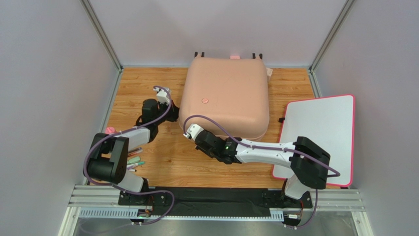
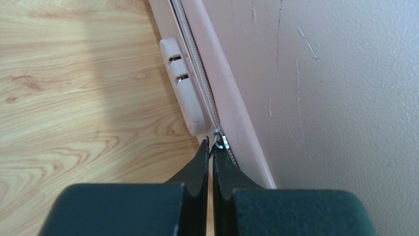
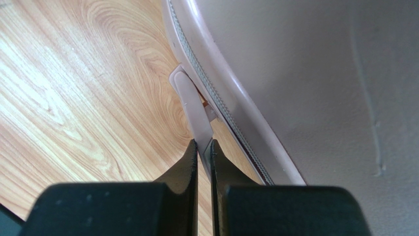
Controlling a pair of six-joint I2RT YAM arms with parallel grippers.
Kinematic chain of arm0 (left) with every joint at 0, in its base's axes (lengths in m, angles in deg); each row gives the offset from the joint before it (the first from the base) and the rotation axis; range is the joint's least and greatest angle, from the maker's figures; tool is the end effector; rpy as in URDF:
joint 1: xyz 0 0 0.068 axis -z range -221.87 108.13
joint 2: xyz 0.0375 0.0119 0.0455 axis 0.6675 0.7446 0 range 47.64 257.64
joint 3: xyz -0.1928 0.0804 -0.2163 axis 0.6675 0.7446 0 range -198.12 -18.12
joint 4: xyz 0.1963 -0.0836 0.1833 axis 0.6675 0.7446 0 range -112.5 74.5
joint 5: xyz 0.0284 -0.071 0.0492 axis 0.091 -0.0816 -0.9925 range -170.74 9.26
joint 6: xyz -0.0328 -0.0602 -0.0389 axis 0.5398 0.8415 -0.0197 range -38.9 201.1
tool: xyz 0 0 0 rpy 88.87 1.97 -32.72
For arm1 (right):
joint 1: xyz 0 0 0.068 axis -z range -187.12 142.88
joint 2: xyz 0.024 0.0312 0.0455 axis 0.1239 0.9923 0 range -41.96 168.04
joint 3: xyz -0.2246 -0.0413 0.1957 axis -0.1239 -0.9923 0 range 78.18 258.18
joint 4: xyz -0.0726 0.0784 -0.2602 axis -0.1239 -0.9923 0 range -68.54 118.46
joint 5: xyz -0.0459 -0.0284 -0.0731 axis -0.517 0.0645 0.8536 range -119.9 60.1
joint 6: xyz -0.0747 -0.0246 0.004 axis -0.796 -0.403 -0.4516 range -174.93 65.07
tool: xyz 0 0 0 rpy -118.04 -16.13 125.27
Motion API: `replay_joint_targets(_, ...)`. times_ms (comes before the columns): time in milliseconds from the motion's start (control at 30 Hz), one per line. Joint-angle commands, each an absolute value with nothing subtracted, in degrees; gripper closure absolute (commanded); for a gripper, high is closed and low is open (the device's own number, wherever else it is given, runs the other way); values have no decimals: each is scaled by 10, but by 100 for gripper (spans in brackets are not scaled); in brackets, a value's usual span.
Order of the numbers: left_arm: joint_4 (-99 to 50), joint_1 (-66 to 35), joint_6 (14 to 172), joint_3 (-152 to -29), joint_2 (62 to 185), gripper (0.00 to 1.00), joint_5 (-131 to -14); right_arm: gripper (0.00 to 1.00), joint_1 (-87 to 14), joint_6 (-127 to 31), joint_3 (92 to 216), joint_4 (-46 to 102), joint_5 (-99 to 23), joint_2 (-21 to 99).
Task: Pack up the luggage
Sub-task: Zip the luggage at the center of the board.
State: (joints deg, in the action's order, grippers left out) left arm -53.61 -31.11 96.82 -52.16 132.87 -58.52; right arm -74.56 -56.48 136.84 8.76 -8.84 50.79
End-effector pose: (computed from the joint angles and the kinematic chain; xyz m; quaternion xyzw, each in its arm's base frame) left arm 0.3267 -0.0882 0.1885 0.0755 0.8082 -0.2825 0.5112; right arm 0.1639 0.3314 0.1959 -0.4824 0.8024 0.0204 0.3509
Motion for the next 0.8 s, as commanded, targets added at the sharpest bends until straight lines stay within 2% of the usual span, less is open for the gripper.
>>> replay_joint_targets(0, -622, -323, 968, -580, 1347, 100, -614, 100, -757, -520, 1335, -34, -186, 554)
replay_joint_targets(267, -647, -323, 988, -528, 1322, 100, -595, 100, -756, -495, 1332, -41, -149, 533)
replay_joint_targets(333, -642, -323, 996, -507, 1297, 96, -598, 96, -758, -486, 1336, -57, -144, 521)
replay_joint_targets(367, -624, -323, 997, -502, 1286, 86, -599, 90, -758, -484, 1347, -65, -143, 516)
replay_joint_targets(400, -611, -323, 998, -494, 1263, 80, -606, 73, -759, -475, 1355, -76, -143, 502)
replay_joint_targets(433, -596, -323, 999, -491, 1251, 68, -612, 68, -764, -471, 1362, -98, -145, 495)
replay_joint_targets(500, -544, -323, 999, -486, 1209, 56, -639, 59, -772, -466, 1387, -121, -142, 475)
replay_joint_targets(533, -527, -323, 1001, -484, 1195, 44, -648, 55, -786, -464, 1394, -140, -133, 465)
replay_joint_targets(567, -492, -323, 1001, -483, 1180, 39, -656, 52, -792, -464, 1401, -148, -132, 456)
replay_joint_targets(667, -393, -323, 1006, -490, 1124, 33, -704, 38, -809, -451, 1427, -182, -140, 414)
replay_joint_targets(700, -368, -323, 1011, -498, 1100, 32, -732, 29, -811, -447, 1434, -191, -142, 401)
replay_joint_targets(767, -300, -324, 1017, -504, 1076, 30, -757, 23, -816, -437, 1459, -214, -148, 367)
